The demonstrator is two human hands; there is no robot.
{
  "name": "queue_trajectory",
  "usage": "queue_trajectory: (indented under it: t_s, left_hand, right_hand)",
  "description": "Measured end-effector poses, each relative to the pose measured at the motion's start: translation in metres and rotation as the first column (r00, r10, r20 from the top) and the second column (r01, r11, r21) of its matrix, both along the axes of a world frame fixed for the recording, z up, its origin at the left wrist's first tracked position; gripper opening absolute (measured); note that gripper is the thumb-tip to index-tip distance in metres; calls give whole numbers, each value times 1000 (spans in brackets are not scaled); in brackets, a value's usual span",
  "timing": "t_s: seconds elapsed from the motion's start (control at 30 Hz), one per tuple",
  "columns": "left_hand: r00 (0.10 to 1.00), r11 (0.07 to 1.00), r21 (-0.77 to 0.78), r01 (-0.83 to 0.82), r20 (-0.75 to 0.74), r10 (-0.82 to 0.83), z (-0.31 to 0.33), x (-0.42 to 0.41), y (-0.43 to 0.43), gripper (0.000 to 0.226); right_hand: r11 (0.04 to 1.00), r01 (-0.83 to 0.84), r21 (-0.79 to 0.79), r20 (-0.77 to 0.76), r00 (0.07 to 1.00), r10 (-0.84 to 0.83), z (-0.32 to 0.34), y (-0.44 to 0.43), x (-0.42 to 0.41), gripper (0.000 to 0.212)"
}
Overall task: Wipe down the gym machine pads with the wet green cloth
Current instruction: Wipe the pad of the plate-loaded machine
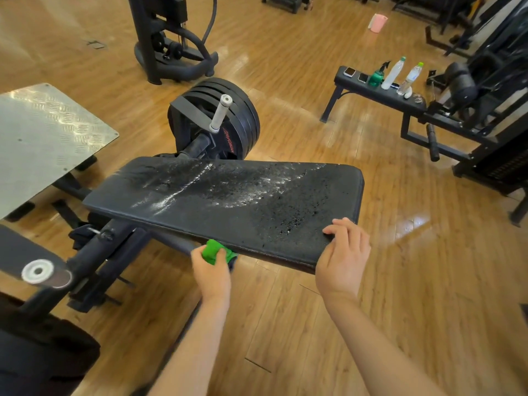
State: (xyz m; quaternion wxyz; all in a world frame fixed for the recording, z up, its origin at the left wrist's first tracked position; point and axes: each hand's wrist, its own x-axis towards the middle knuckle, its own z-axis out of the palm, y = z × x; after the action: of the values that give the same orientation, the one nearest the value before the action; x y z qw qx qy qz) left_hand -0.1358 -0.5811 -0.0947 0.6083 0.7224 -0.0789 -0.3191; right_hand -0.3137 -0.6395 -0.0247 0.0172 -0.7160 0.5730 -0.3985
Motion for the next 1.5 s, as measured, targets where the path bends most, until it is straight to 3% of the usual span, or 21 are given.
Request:
queue_trajectory:
  t_s: [0.17,0.3,0.43,0.57,0.67,0.93,1.03,1.17,1.37,1.5]
  left_hand:
    - [979,979,-21,201,37,-200,10,-18,11,20]
    - [981,981,55,187,50,-190,-8,24,3,21]
    - [985,979,129,158,49,-165,-30,61,-7,24]
    - [993,982,152,112,-45,-106,-48,96,-13,24]
    - [986,974,159,164,-22,-163,-54,113,-9,23]
    - [963,967,-15,256,-85,-256,-42,91,1,19]
    - [966,969,-13,247,-77,-247,-47,104,-2,20]
    - [972,976,-13,219,-82,-219,-59,118,-3,19]
    - [984,993,116,-24,-172,44,-101,170,-28,21]
    - [981,996,78,-46,-187,60,-107,181,-27,21]
  right_hand:
    - [998,26,56,-20,999,-25,4,4,2,36]
    - [999,34,-6,-119,992,-35,14,18,12,24]
    - [990,-130,-60,-278,955,109,12,40,60,19]
    - [973,-228,-38,-392,899,196,-8,36,113,19]
    - [970,-242,22,-479,849,222,-28,27,146,22]
    - [993,-94,70,-760,639,114,-61,6,174,19]
    - [996,-71,55,-749,656,88,-64,5,180,28]
    - [995,-95,-29,-755,654,40,-73,3,178,9]
    - [987,-113,-118,-748,664,-14,-81,0,179,13]
    - [985,-108,-132,-749,662,-28,-82,-1,179,19]
